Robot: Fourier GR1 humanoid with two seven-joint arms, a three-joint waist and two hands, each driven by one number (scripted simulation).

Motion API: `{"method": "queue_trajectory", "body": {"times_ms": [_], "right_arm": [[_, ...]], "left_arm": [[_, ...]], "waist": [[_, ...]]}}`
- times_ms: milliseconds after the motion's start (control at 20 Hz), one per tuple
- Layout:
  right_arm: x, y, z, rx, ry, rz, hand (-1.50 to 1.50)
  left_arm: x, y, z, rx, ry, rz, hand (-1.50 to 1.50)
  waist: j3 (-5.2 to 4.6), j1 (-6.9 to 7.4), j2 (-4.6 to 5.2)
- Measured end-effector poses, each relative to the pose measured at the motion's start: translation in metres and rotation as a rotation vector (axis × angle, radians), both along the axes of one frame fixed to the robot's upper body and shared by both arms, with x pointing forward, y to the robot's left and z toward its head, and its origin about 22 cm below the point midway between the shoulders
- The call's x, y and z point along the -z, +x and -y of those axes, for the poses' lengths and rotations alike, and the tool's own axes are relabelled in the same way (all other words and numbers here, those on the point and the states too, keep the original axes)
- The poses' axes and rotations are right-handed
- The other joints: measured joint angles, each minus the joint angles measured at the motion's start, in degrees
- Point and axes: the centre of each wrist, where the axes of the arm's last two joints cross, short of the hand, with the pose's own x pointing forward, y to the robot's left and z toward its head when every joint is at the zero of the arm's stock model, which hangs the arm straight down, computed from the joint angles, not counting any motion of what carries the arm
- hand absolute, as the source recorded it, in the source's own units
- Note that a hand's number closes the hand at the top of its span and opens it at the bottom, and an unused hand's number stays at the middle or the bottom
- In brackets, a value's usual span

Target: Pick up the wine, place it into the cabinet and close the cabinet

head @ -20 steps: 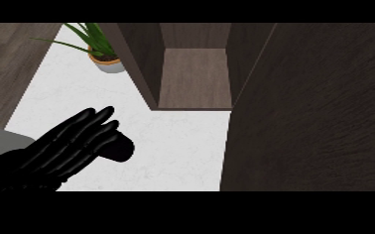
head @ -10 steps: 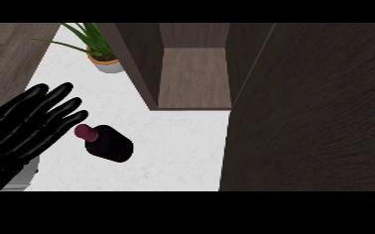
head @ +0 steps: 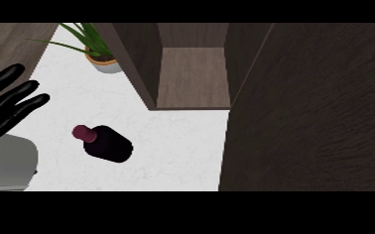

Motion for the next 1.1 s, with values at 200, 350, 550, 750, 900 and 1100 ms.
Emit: {"method": "queue_trajectory", "body": {"times_ms": [200,350,550,750,900,1100], "right_arm": [[0.000,-0.001,-0.003,-0.015,0.004,-0.002,-1.50],[-0.001,0.001,-0.002,-0.008,0.001,0.002,-1.50],[-0.004,0.002,-0.005,-0.011,0.011,-0.001,-1.50],[-0.008,0.004,-0.005,-0.007,0.000,0.001,-1.50],[-0.010,0.006,-0.005,-0.004,-0.003,0.011,-1.50],[-0.009,0.005,-0.006,-0.010,-0.001,0.007,-1.50]], "left_arm": [[0.004,0.006,-0.010,-0.020,0.005,-0.008,-1.50],[0.009,0.014,-0.014,-0.033,0.018,-0.011,-1.50],[0.027,0.023,-0.026,-0.032,0.034,-0.028,-1.50],[0.048,0.031,-0.031,-0.045,0.045,-0.055,-1.50],[0.066,0.038,-0.038,-0.050,0.064,-0.083,-1.50],[0.088,0.044,-0.043,-0.042,0.091,-0.091,-1.50]], "waist": [[0.01,-0.17,0.02],[0.02,-0.26,0.09],[0.00,-0.25,0.12],[-0.02,-0.37,0.13],[-0.02,-0.42,0.17],[-0.01,-0.50,0.14]]}}
